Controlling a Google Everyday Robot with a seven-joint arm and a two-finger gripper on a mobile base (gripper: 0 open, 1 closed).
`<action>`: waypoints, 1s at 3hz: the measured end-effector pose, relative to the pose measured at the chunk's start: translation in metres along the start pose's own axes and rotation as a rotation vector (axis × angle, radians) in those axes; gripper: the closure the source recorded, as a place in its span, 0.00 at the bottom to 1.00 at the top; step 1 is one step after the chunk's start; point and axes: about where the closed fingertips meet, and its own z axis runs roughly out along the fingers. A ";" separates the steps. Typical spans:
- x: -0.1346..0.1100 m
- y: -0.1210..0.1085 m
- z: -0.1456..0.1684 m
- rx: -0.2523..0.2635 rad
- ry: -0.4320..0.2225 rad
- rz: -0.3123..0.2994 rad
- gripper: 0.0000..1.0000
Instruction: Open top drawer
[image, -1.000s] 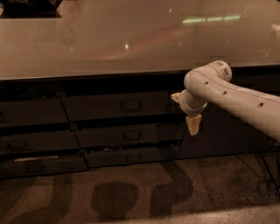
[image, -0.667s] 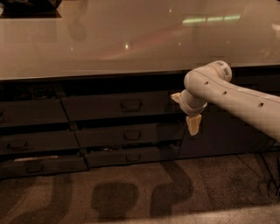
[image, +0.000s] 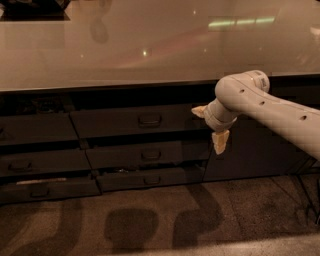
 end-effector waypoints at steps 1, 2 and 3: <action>0.000 0.000 0.000 0.000 0.000 0.000 0.00; 0.000 0.001 0.002 0.002 -0.003 0.009 0.00; 0.003 0.000 0.003 0.034 0.005 0.082 0.00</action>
Offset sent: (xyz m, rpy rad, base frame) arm 0.0014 -0.0022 -0.0002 0.0219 -0.0054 -0.0306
